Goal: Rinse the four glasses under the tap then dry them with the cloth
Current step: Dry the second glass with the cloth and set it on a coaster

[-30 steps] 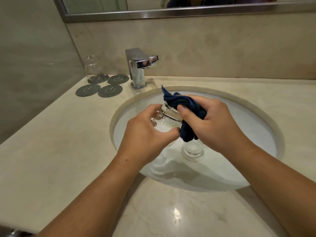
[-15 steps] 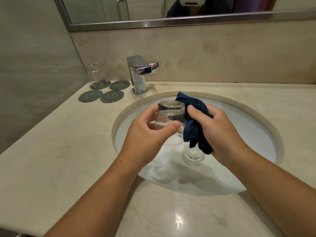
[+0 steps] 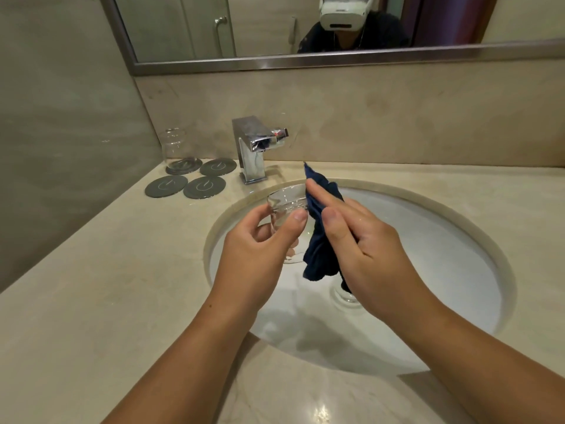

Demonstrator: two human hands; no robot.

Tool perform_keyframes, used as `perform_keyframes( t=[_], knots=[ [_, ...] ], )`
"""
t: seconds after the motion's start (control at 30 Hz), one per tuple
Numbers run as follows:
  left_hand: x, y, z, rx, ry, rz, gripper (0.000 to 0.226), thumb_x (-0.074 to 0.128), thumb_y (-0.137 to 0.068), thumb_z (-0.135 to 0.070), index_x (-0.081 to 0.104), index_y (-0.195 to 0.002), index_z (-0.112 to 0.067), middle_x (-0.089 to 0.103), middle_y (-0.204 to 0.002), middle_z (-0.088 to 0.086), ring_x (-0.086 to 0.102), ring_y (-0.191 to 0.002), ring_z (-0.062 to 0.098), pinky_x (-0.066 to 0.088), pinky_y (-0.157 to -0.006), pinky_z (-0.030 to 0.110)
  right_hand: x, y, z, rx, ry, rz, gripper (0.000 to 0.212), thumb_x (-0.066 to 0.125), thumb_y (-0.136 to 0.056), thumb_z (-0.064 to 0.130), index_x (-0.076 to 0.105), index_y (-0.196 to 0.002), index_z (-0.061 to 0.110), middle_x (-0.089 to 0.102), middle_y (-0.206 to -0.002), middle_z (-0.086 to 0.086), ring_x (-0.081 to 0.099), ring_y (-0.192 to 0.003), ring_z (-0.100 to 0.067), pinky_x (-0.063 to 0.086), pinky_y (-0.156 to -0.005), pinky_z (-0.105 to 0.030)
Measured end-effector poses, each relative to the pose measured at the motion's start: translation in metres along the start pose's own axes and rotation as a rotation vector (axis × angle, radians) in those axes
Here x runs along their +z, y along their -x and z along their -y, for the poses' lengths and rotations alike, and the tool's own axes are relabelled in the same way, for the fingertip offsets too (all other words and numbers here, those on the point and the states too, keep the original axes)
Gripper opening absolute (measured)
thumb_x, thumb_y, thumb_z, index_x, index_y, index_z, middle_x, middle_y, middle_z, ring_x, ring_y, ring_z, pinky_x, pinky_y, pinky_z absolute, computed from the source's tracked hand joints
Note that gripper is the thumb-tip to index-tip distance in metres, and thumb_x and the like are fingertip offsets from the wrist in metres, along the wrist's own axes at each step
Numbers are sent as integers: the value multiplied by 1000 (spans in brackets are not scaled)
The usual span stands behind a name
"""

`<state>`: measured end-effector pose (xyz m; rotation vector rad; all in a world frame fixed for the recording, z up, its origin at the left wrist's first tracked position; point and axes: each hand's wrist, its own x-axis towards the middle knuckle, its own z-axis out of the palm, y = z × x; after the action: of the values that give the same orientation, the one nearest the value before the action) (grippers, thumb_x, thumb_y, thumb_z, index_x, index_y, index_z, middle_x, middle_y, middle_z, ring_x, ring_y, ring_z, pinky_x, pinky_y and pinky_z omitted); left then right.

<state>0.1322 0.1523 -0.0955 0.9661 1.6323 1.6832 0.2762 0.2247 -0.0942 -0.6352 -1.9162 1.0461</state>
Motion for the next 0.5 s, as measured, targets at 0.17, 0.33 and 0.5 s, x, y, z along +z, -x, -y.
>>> perform_keyframes(
  t=[0.17, 0.33, 0.5],
  knots=[
    [-5, -3, 0, -15, 95, 43, 47, 86, -82, -48, 77, -122, -25, 82, -110, 5, 78, -96, 27, 63, -95, 44, -4, -4, -1, 56, -97, 12, 39, 48, -112, 28, 58, -141, 51, 74, -99, 14, 66, -84, -1, 46, -73, -11],
    [-3, -10, 6, -51, 131, 43, 84, 84, -72, -62, 54, -141, -24, 83, -109, 0, 80, -95, 21, 63, -90, 37, -7, -5, -6, 128, -162, 19, 38, 48, -112, 32, 59, -146, 45, 73, -125, 28, 66, -118, 4, 47, -97, -19],
    [7, -10, 11, -38, 40, 37, 74, 61, -75, -90, 52, -125, -36, 80, -113, -10, 78, -105, 16, 58, -106, 47, -1, -2, -3, 114, -141, -44, 37, 53, -110, 28, 62, -142, 43, 67, -79, 35, 63, -75, 10, 42, -68, -5]
  ],
)
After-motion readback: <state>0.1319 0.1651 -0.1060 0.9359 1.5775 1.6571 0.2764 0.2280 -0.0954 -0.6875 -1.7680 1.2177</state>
